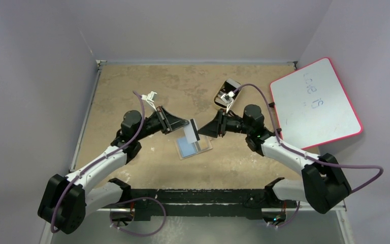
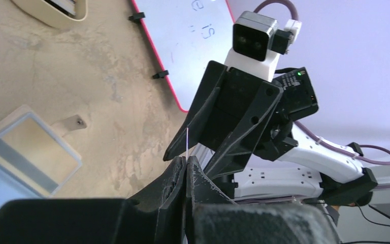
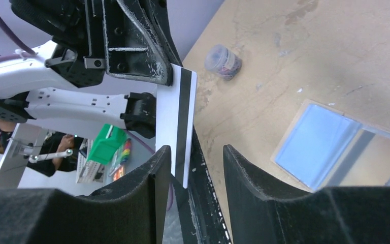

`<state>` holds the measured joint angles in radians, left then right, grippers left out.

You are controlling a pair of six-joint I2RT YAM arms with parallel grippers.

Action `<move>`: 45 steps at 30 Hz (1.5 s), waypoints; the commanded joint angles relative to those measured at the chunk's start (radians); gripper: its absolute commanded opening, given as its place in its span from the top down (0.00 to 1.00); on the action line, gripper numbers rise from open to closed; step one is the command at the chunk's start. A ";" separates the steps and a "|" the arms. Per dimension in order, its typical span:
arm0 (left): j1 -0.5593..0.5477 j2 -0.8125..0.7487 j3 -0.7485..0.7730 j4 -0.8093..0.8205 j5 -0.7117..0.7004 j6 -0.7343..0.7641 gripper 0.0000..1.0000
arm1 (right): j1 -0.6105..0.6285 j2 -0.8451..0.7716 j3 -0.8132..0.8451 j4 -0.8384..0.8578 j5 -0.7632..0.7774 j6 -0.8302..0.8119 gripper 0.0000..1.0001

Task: Put the credit cards into the card holder
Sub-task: Insert the credit card into the card holder.

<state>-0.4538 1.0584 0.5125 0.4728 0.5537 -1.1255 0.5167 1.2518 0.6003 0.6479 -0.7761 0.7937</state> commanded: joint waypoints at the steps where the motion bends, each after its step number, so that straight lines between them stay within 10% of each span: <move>1: 0.003 -0.002 -0.020 0.160 0.040 -0.062 1.00 | 0.000 0.008 0.024 0.121 -0.073 0.046 0.56; 18: 0.002 0.014 -0.059 0.218 0.014 -0.093 1.00 | 0.000 0.059 0.019 0.256 -0.116 0.125 1.00; 34: 0.003 -0.047 0.000 -0.191 -0.140 0.103 0.60 | -0.001 0.041 0.007 0.013 -0.022 -0.029 1.00; 45: 0.003 0.008 0.041 -0.584 -0.418 0.215 0.65 | -0.005 0.181 0.038 -0.152 0.128 -0.156 1.00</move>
<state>-0.4538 1.0260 0.5076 0.0147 0.2359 -0.9760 0.5159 1.3655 0.6022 0.5575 -0.7223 0.7074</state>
